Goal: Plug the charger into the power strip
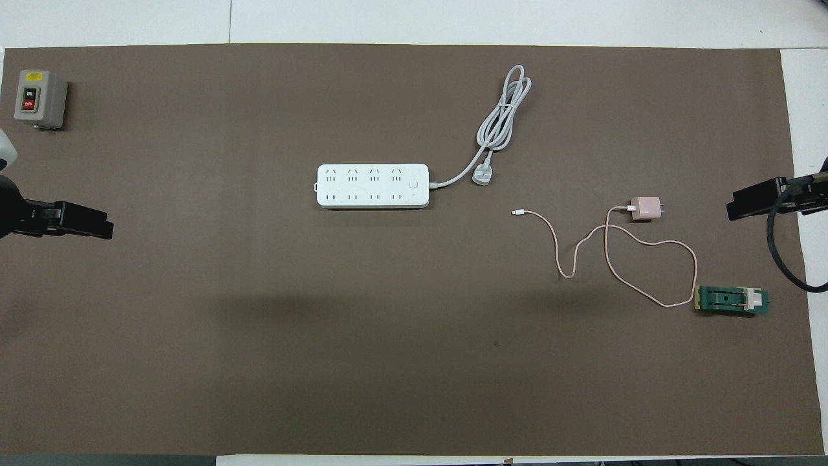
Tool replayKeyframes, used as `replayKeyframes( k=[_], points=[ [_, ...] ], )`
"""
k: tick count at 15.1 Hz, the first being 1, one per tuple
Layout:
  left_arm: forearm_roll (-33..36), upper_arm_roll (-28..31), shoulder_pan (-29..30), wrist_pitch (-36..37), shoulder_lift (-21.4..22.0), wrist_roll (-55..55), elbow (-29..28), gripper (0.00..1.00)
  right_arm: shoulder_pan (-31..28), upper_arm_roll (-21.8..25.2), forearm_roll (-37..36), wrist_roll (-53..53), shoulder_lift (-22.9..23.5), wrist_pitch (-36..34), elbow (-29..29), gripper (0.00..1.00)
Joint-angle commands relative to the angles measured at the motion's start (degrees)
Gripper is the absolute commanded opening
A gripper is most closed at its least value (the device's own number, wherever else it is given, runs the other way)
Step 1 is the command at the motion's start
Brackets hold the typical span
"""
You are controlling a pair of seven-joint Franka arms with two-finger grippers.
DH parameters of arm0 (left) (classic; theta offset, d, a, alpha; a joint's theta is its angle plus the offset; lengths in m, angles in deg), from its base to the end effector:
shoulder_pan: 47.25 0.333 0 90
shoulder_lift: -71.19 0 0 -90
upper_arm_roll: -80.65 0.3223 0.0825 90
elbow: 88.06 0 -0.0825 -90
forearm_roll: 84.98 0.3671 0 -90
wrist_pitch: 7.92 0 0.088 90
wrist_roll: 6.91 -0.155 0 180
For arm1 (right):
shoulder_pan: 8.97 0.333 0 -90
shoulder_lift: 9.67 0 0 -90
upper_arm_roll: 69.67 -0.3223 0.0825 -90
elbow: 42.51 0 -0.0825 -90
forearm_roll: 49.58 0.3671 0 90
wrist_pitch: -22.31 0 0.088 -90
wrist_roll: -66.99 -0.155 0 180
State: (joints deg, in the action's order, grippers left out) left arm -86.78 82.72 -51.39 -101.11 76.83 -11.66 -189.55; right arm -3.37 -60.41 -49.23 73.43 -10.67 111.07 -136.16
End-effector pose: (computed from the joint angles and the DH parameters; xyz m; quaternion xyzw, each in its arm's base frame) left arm 0.5043 -0.0223 0.5476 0.9979 -0.0583 -0.0228 0.0180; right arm 0.5237 -0.0332 0.5614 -0.9991 -0.0243 0.0335 0.0074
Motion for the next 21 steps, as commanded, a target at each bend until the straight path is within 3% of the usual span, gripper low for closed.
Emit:
replayKeyframes(
  k=[1,13,21],
  points=[
    [-0.9,0.5,-0.3,-0.9,1.6,-0.4,-1.8,1.0,0.4,0.2,-0.9,-1.1,-0.6,0.9,-0.9,1.0],
    [-0.9,0.5,-0.3,-0.9,1.6,-0.4,-1.8,1.0,0.3,-0.4,-0.7,-1.0,-1.7,-2.3,-2.1,1.0],
    [-0.9,0.5,-0.3,-0.9,1.6,-0.4,-1.8,1.0,0.4,-0.5,0.1,-1.0,-1.6,-0.8,-2.0,1.0]
  ],
)
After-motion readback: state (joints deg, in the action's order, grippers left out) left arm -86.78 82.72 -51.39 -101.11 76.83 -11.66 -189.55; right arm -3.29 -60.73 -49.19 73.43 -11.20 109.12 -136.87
